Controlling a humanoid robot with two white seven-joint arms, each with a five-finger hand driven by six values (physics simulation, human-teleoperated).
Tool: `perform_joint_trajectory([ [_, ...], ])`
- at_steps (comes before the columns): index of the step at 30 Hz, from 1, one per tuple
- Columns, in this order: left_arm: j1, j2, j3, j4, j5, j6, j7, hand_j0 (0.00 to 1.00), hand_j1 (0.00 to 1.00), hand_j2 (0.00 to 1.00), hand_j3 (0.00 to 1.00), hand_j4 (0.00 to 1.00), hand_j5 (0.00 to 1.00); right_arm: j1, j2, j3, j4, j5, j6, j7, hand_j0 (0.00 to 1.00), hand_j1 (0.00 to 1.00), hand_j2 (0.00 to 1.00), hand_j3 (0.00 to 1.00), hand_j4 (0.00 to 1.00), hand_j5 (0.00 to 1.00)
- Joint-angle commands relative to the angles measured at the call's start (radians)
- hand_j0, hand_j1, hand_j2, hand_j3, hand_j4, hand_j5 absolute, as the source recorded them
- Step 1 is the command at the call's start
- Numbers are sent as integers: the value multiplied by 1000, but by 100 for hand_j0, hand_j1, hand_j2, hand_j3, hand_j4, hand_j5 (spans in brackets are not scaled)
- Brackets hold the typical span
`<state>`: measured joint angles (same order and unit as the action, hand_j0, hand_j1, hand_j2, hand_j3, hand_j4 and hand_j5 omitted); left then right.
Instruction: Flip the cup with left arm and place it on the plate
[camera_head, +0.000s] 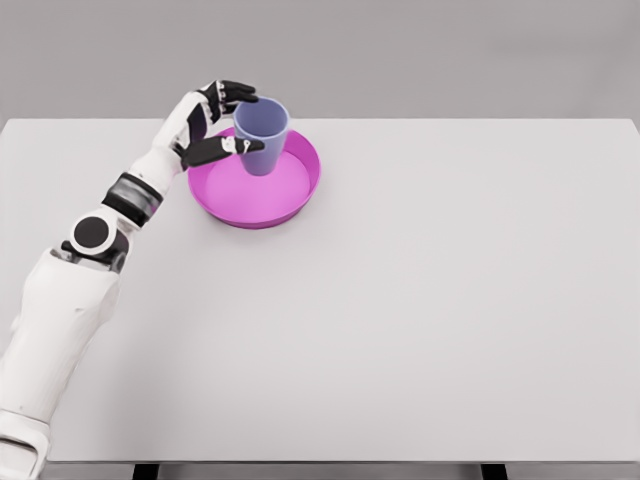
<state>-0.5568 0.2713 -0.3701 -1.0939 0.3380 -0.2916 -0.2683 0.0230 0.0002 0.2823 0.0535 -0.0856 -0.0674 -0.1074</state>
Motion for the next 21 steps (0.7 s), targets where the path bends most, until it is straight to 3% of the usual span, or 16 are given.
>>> perform_joint_trajectory([
  [1, 0, -4, 10, 40, 7, -6, 0, 61, 61, 61, 61, 61, 61, 0, 0, 0, 0, 0, 0, 0, 100, 100, 100, 100, 100, 100],
  [9, -15, -44, 7, 129, -1, -6, 1, 62, 62, 62, 62, 62, 62, 0, 0, 0, 0, 1, 0, 0, 100, 100, 100, 100, 100, 100],
  [19, -17, -49, 4, 131, -2, -26, 0, 62, 62, 62, 62, 62, 62, 0, 0, 0, 0, 0, 0, 2, 100, 100, 100, 100, 100, 100],
  [20, -20, -49, 2, 132, -2, -24, 0, 66, 66, 66, 66, 66, 66, 0, 0, 0, 0, 0, 0, 0, 100, 100, 100, 100, 100, 100],
  [21, -23, -49, 0, 131, -4, -24, 0, 77, 77, 77, 77, 77, 77, 0, 0, 0, 0, 0, 0, 0, 100, 100, 100, 100, 100, 100],
])
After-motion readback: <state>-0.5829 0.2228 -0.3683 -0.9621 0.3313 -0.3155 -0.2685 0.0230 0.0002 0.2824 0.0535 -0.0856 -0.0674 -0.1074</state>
